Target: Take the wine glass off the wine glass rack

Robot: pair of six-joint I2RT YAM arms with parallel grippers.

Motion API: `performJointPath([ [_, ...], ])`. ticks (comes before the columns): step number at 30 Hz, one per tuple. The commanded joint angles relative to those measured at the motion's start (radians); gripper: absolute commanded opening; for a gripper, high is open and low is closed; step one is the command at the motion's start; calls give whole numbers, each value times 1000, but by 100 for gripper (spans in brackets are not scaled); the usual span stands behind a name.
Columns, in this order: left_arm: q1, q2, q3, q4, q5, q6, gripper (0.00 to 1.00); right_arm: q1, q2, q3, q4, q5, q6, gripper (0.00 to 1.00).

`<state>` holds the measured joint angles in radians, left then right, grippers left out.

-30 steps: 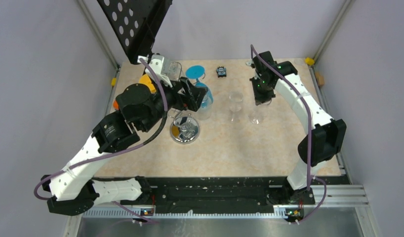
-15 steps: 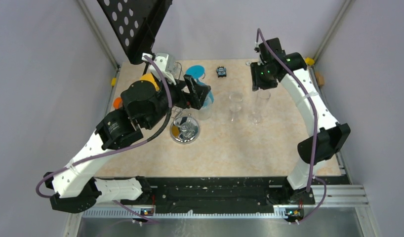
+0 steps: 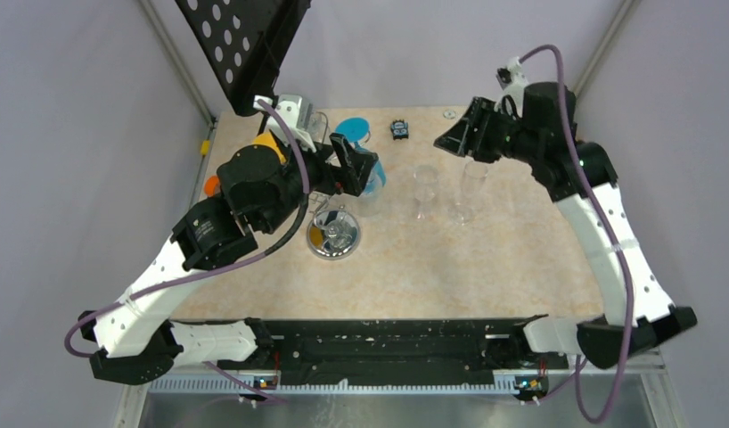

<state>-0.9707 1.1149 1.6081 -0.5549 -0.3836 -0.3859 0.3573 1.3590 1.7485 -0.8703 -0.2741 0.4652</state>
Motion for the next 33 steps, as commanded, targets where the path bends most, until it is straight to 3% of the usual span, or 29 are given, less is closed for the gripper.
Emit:
performJointPath([
  [1,0,-26,24,3,-8,14,95,0,-162,-260,460,-219,367,57],
  [4,0,-30,15,9,0,12,95,22,-215,-381,599,-215,509,63],
  [12,0,-41,-2,9,1,-4,95,192,-159,-421,716,-145,589,65],
  [16,1,-45,-4,-11,-15,-23,94,279,-150,-408,706,39,569,65],
  [26,1,-62,-14,-18,-25,-59,93,306,-79,-388,643,85,546,60],
  [33,1,-52,7,-53,-28,-83,90,319,-33,-390,696,-3,591,47],
])
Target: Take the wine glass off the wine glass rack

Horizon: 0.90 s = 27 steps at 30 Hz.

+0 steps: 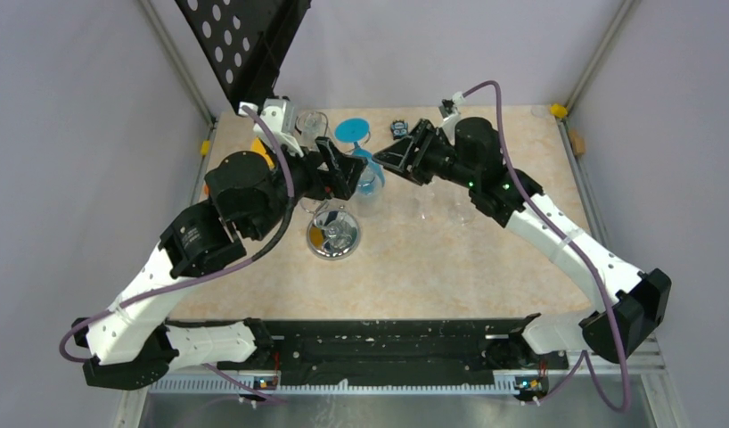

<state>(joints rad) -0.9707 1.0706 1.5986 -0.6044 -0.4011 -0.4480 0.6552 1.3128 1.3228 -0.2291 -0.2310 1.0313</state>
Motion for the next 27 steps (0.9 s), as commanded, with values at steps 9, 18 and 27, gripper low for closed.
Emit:
performJointPath([
  [9,1,-18,12,-18,-11,-26,90,32,18,6,103,-81,79,38],
  [18,2,-28,4,-24,-7,-19,90,32,32,6,81,-89,131,25],
  [27,1,-41,-2,-26,-13,-15,90,32,2,-13,115,-52,176,0],
])
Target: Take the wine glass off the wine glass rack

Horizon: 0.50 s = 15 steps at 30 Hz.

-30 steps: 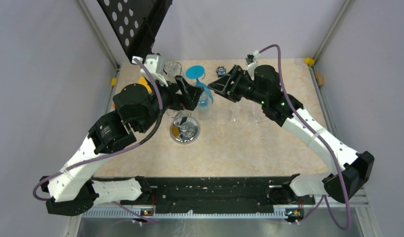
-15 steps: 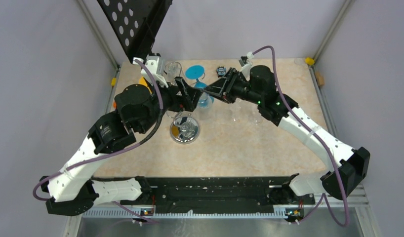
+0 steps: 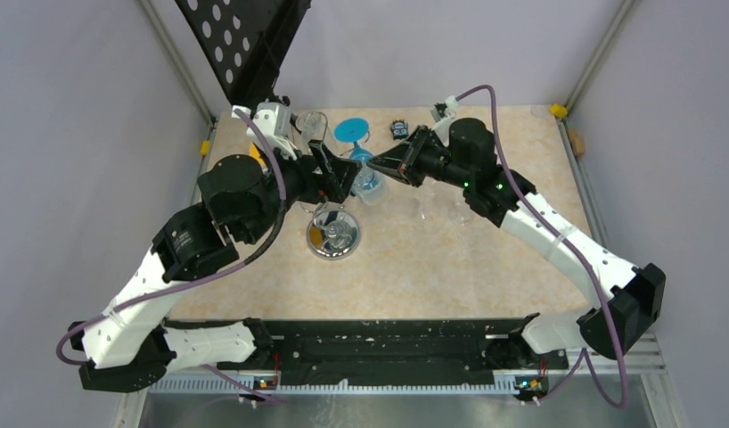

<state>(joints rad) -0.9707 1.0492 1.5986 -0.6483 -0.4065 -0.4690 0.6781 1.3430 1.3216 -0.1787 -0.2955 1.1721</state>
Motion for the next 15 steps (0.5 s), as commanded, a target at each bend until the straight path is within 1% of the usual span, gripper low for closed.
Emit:
performJointPath([
  [1,2,-21,-2,18,-7,5,90,9,-39,-18,68,23,47,0],
  [9,1,-33,-12,19,-13,-1,90,8,-130,-54,72,106,115,0],
  [15,1,-39,-19,24,-18,-5,90,10,-148,-54,89,75,142,0],
])
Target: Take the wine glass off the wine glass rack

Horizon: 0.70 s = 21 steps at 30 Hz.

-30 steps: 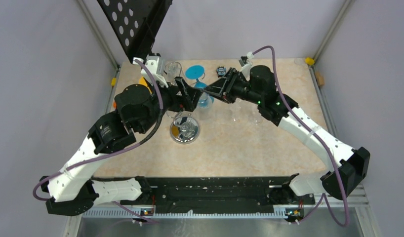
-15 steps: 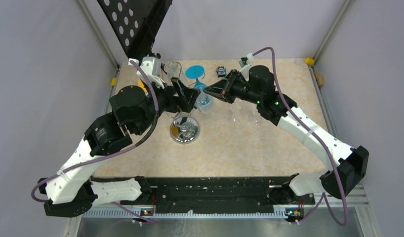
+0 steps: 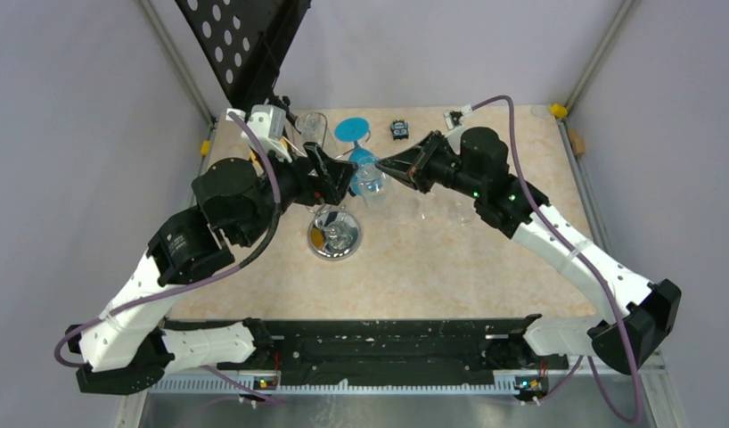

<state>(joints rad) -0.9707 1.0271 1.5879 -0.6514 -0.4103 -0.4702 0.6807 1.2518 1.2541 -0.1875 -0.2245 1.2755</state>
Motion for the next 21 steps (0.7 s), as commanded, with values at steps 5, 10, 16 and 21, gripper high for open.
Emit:
performJointPath([
  [5,2,-12,-10,29,-13,-2,90,8,-54,11,115,-23,45,0],
  [10,1,-10,-9,32,-16,3,90,27,-35,19,145,-53,40,0],
  [16,1,-17,-16,45,-22,11,90,65,-16,43,145,-50,28,0],
  [21,1,-17,-19,50,-27,19,90,81,10,59,150,-49,20,0],
])
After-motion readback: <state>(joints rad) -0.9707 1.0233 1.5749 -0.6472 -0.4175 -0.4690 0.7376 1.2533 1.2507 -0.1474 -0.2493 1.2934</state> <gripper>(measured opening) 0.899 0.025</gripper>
